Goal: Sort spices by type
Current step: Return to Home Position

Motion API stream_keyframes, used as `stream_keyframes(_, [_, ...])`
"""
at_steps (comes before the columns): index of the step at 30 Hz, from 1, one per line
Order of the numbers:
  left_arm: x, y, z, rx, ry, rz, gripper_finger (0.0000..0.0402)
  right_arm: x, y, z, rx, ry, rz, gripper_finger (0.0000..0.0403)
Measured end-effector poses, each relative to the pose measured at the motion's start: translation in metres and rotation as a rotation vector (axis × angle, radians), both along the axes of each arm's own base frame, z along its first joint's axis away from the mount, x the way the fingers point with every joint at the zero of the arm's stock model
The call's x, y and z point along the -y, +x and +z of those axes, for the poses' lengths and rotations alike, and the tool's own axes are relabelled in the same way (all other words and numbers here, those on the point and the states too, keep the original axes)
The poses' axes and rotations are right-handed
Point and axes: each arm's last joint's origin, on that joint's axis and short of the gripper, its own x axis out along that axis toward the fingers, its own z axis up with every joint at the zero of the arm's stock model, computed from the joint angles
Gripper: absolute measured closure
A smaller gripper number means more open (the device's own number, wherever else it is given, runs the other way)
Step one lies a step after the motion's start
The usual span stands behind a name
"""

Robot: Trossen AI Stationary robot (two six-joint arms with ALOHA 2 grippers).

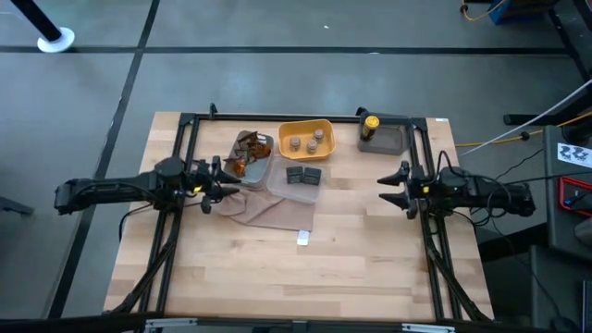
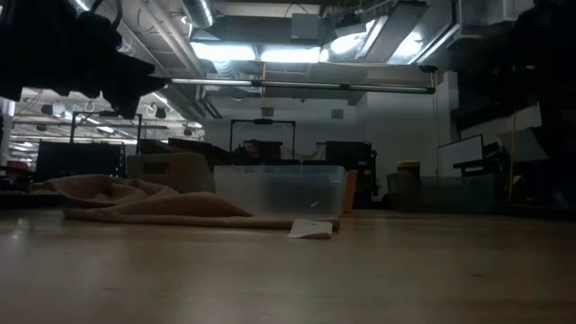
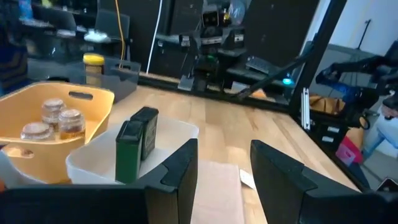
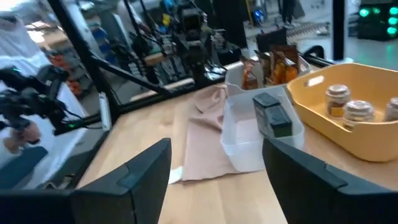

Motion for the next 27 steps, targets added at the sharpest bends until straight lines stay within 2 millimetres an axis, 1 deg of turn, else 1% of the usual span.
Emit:
stream_keyframes(5, [0.000, -0.001, -0.009, 0.046, 0.009, 0.002, 0.0270, -0.001, 0.002, -0.010, -0.016, 0.027, 0.031, 0.0150])
stream_keyframes(9, [0.000, -0.001, -0.006, 0.070, 0.025, -0.004, 0.0270, -0.001, 0.005, -0.019, -0.037, 0.029, 0.029, 0.0150])
stream_keyframes(12, [0.000, -0.002, -0.006, 0.071, 0.037, -0.004, 0.0270, -0.001, 0.008, -0.023, -0.003, 0.028, 0.031, 0.0150])
stream_keyframes(14, [0.000, -0.002, -0.006, 0.072, 0.037, -0.004, 0.0270, -0.001, 0.010, -0.030, -0.012, 0.029, 0.031, 0.0150])
stream_keyframes(18, [0.000, -0.001, -0.007, 0.064, 0.036, -0.004, 0.0270, -0.001, 0.012, -0.031, 0.045, 0.025, 0.036, 0.0150])
stream_keyframes(27, [0.001, -0.003, -0.005, 0.083, 0.039, -0.012, 0.0270, -0.002, 0.013, -0.032, 0.041, 0.009, 0.055, 0.0150])
